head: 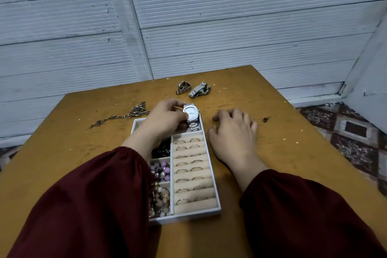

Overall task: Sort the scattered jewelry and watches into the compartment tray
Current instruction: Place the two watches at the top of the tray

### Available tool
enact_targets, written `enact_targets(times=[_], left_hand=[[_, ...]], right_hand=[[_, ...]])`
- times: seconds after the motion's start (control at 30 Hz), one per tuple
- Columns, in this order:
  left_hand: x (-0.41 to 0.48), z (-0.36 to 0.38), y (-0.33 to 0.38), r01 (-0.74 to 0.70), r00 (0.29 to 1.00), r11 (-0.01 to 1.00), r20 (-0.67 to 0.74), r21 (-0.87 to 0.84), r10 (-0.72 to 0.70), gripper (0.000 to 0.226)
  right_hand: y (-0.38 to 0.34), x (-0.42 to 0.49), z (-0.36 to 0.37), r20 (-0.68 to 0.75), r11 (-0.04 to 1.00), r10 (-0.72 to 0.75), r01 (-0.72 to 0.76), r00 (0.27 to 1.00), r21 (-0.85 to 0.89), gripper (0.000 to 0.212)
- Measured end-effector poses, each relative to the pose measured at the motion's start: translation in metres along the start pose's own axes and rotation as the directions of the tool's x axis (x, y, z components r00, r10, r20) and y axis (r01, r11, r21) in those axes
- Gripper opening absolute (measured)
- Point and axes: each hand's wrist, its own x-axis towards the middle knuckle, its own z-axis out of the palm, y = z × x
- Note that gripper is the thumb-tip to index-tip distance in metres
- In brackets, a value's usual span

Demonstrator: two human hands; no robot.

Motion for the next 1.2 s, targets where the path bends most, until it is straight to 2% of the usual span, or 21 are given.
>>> enact_targets(times=[0.2,0.53,0.77,0.87,1.0,1.2], left_hand=[[0.007,-0.002,-0.004,0.053,0.999,0.998,0.006,-0.022,-0.052,0.018],[0.014,-0.010,-0.001,0.119,0.989,0.992,0.094,-0.052,-0.114,0.007],[0.012,-0.012,0.002,0.152,0.985,0.977,0.102,-0.147,-0.138,0.011],[0.010,-0.012,0.004,0.164,0.982,0.978,0.114,-0.131,-0.150,0.007],[0.008,-0.010,0.004,0.159,0.984,0.981,0.101,-0.107,-0.149,0.007],[0.007,-0.007,0.005,0.080,0.997,0.961,0.037,-0.263,-0.073,0.009]], right_hand=[[0.001,-0.001,0.000,0.004,1.000,-0.004,0.004,1.000,0.011,0.030],[0.000,-0.001,-0.001,0.008,1.000,-0.004,0.004,1.000,0.020,0.031],[0.001,-0.001,0.000,0.006,1.000,-0.002,0.002,1.000,0.023,0.031],[0.001,-0.001,-0.001,0.003,1.000,-0.005,0.005,1.000,0.027,0.031],[0.001,0.000,-0.001,0.015,1.000,-0.005,0.005,1.000,0.027,0.031],[0.001,-0.001,-0.002,0.018,1.000,-0.003,0.002,1.000,0.027,0.031]])
